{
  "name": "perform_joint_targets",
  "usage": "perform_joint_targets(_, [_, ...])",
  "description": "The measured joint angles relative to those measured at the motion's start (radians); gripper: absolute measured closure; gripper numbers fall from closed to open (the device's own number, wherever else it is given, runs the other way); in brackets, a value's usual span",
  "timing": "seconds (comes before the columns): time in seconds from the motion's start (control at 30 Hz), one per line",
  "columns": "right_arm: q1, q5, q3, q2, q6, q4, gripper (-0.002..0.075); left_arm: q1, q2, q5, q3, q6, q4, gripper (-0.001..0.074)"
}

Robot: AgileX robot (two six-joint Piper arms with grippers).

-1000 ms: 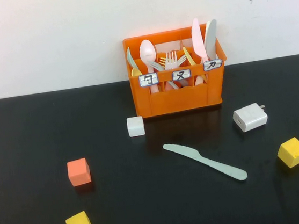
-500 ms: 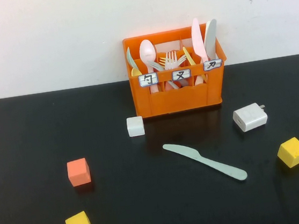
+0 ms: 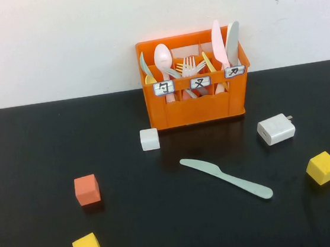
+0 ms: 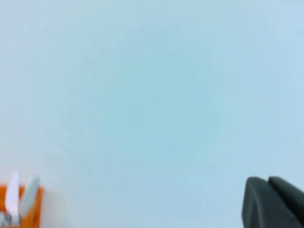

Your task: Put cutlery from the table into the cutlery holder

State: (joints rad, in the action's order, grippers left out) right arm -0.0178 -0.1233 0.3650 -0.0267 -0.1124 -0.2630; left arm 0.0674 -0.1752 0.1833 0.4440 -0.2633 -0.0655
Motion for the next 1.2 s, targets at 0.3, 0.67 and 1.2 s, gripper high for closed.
perform_joint_targets(0.3, [0.0, -0.331, 0.189, -0.281, 0.222, 0.155, 0.0728, 0.0, -0.208, 0.083, 0.034, 0.0, 0.0, 0.0736])
perform_joint_targets(0.67, [0.004, -0.446, 0.24, -0.625, 1.029, 0.971, 0.0728, 0.002, -0.454, 0.298, 0.044, 0.162, -0.254, 0.0736])
perform_joint_targets(1.2, [0.389, -0.469, 0.387, -1.157, 1.192, 0.967, 0.0728, 0.002, -0.597, 0.351, 0.055, 0.416, -0.542, 0.0736])
